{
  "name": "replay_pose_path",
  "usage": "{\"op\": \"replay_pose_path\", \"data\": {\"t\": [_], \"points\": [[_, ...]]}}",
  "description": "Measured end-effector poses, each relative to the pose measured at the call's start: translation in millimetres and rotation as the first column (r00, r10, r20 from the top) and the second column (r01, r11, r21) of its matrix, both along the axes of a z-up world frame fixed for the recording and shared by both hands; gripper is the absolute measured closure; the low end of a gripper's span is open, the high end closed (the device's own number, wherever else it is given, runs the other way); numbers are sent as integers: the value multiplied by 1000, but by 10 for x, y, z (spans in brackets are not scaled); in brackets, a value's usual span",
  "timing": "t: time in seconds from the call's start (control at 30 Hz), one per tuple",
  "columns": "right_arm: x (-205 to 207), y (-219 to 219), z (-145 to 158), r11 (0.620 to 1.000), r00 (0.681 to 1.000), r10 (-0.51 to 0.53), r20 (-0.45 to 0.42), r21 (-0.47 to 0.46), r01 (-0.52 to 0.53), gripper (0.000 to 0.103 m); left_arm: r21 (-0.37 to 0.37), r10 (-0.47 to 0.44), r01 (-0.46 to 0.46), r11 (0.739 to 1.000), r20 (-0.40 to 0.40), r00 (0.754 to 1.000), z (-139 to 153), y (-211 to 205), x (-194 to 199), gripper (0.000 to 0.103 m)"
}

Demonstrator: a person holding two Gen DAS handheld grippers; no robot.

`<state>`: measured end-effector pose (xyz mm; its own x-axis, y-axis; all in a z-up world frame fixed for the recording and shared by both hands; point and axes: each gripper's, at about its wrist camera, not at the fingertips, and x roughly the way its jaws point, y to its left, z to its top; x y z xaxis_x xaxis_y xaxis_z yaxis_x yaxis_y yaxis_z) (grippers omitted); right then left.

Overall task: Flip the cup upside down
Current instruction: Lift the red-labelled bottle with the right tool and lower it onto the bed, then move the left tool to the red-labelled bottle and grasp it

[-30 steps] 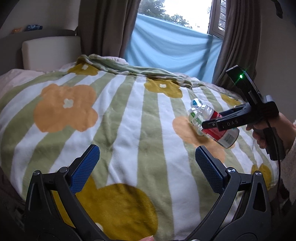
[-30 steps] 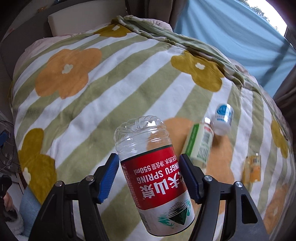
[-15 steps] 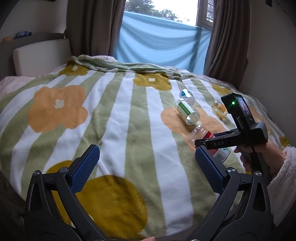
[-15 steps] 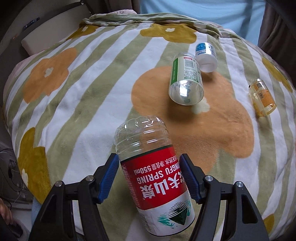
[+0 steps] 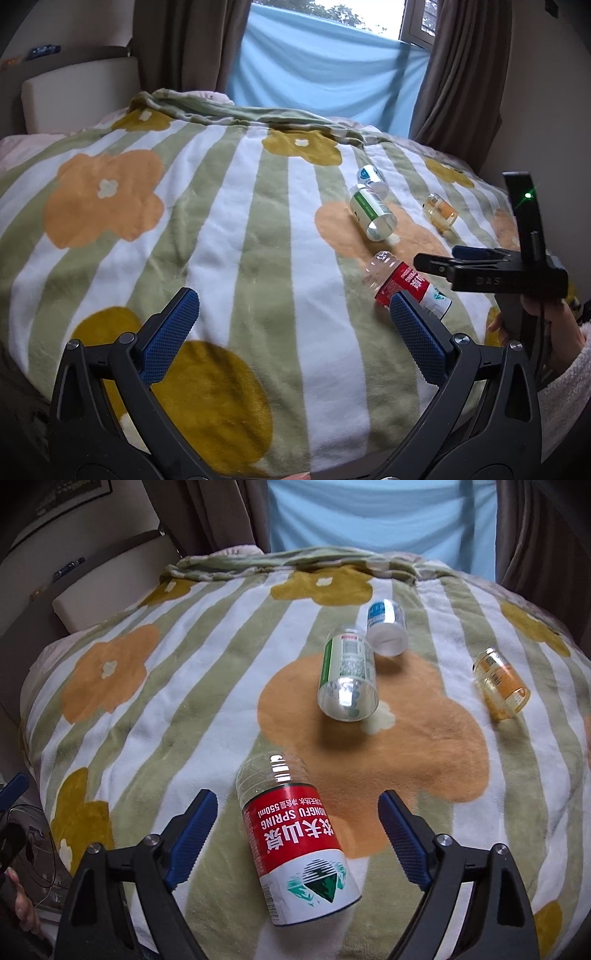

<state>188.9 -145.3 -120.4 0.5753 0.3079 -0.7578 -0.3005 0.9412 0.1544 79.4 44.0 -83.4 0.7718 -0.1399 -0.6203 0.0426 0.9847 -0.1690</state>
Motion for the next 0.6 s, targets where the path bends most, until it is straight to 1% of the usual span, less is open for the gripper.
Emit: {"op": "replay_pose_path", "data": {"t": [0.1,0.17,0.2,0.3,0.37,0.43,0.5,0.53,0.6], "points": [[-263,-112,129,1000,993,9,120,9,-11,0,-18,-19,19,1000,-22,1000,-12,-148,108,0],[-492,-166,183,1000,970,14,243,-15,-11,0,-22,-30,29,999,-38,999,-33,-270,202,0],[-608,-188,186,999,956,19,293,-41,-8,0,-19,-32,31,999,-47,998,-37,-344,251,0],[-903,-319,157,995,920,22,391,-101,19,0,-25,-45,44,999,-66,997,-9,-567,419,0],[-1040,-467,112,994,912,-16,411,-92,59,0,-88,-100,91,992,-104,990,-1,-711,598,0],[-1137,-645,71,989,904,-89,419,-69,129,0,-141,-109,88,986,-149,983,-17,-847,787,0],[-1185,-828,44,986,890,-134,435,-33,165,0,-175,-114,78,982,-207,972,-66,-994,982,0],[-1219,-900,31,983,881,-157,446,-19,185,0,-185,-117,71,980,-251,961,-115,-1067,1092,0],[-1239,-1028,-4,979,874,-190,447,15,205,0,-184,-106,42,982,-351,930,-262,-1212,1296,0]]}}
